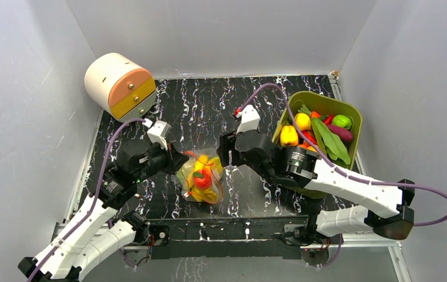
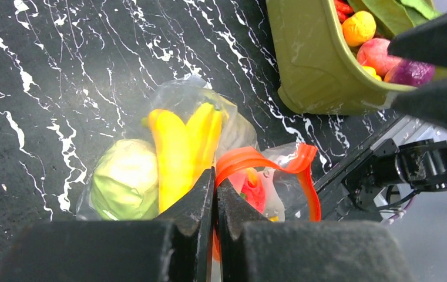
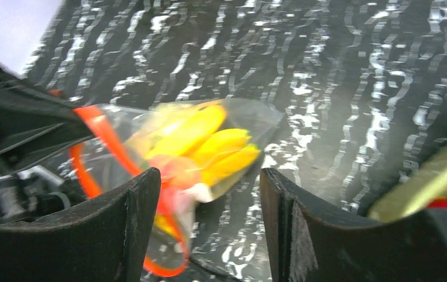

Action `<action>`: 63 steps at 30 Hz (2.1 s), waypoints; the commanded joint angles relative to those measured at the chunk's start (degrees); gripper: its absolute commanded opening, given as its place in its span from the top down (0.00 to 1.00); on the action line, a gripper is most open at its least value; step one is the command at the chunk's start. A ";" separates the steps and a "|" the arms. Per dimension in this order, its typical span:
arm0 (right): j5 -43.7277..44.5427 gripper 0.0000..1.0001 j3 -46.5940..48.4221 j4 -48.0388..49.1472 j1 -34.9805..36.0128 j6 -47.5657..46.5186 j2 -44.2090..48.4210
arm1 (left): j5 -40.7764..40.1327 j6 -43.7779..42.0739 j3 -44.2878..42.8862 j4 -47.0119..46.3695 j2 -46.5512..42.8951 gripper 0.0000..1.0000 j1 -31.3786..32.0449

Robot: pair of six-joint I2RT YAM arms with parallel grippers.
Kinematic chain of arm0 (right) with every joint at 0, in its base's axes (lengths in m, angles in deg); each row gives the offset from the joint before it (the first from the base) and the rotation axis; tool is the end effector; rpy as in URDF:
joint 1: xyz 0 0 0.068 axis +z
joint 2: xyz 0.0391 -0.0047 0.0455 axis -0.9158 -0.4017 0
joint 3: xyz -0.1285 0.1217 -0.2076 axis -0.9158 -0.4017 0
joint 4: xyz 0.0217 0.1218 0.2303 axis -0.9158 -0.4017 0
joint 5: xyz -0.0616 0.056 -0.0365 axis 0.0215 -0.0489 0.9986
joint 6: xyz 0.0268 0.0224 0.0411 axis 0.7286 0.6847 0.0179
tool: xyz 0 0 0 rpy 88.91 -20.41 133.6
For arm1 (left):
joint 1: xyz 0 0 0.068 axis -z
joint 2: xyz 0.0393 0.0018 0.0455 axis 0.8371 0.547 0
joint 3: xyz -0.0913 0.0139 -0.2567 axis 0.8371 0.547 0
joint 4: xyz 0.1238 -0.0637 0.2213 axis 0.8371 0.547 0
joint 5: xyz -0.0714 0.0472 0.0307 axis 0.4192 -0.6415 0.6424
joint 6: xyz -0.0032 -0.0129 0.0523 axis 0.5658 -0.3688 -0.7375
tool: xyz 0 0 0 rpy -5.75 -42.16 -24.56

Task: Place the food in the zip-top bag and seal the zipper
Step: Place the fake fruit in the zipper food storage bag, then pick up the fake fruit from the bin.

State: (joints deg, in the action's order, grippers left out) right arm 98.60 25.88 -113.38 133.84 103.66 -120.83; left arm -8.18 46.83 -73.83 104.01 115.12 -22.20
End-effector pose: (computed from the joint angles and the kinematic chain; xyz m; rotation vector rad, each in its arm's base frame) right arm 0.1125 0.2279 0.3876 -0.3689 2.0603 0.5439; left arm 0.1257 -0.0927 0.3357 0.2981 1.8927 -0.8101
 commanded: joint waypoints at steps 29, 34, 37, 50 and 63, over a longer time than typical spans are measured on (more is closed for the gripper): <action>4.19 0.37 -3.91 2.62 -50.76 -18.66 -4.14 | 3.04 -7.43 5.01 0.78 -4.49 1.00 0.08; -0.58 0.37 -2.91 6.44 -55.11 -19.85 -9.54 | 2.87 -7.52 5.01 0.86 -4.66 1.00 0.09; -1.69 0.37 -2.80 7.92 -55.88 -20.09 -11.85 | 2.86 -7.67 5.03 0.72 -4.61 1.00 0.13; 0.98 0.35 -3.15 10.38 -57.15 -21.11 -21.20 | 2.91 -7.87 4.88 1.10 -5.04 1.00 0.11; 3.29 0.41 -4.95 11.03 -57.17 -22.14 -23.96 | 3.17 -8.00 4.95 1.09 -4.72 1.00 0.08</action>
State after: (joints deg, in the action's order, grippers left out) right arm 101.55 21.55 -105.75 76.99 82.74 -145.07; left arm -5.45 39.45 -69.13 105.26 110.81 -22.20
